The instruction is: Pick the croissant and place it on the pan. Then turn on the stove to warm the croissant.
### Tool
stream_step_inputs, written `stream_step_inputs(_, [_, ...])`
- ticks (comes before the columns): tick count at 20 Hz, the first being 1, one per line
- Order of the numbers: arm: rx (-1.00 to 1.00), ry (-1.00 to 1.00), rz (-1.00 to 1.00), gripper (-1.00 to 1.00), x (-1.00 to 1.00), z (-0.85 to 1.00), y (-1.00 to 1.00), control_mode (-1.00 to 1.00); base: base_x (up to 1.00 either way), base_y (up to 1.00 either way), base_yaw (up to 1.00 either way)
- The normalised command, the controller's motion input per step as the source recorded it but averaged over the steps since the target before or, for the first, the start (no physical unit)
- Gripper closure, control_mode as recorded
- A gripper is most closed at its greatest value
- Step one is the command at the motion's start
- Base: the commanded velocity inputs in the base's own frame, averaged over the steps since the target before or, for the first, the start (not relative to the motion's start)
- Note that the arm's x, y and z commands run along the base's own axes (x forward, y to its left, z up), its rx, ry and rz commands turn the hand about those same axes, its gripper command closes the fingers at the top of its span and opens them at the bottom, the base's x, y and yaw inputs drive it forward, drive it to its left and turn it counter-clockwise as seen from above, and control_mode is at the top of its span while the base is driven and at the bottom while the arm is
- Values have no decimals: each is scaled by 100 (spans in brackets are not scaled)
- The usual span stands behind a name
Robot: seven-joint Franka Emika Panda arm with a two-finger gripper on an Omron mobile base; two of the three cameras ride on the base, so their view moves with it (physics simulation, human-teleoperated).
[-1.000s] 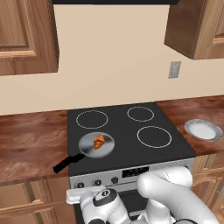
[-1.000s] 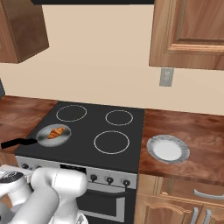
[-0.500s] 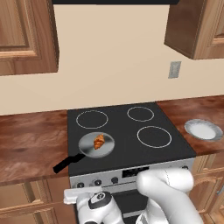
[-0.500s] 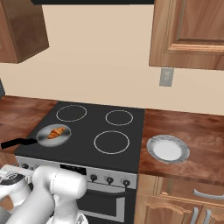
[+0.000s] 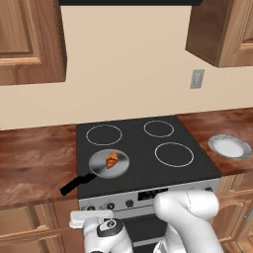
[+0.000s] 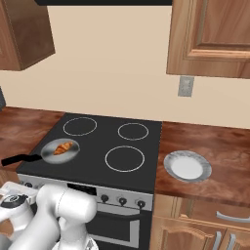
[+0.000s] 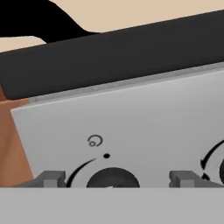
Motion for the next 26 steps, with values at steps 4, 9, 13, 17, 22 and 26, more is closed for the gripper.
stream_step_inputs(4, [-1, 0, -4, -100, 39, -38, 2, -100, 0, 0, 0])
stream_step_inputs(9, [-2, 0, -3, 100, 47, -44, 2, -100, 0, 0, 0])
stream_step_inputs(13, [-1, 0, -4, 100, 53, -32, 1, -100, 0, 0, 0])
stream_step_inputs(17, [0, 0, -3, 100, 56, -35, 0, -100, 0, 0, 0])
stream_step_inputs(22, [0, 0, -1, 100, 56, -29, 0, -100, 0, 0, 0])
stream_step_inputs(26, [1, 0, 0, 100, 50, -23, 0, -100, 0, 0, 0])
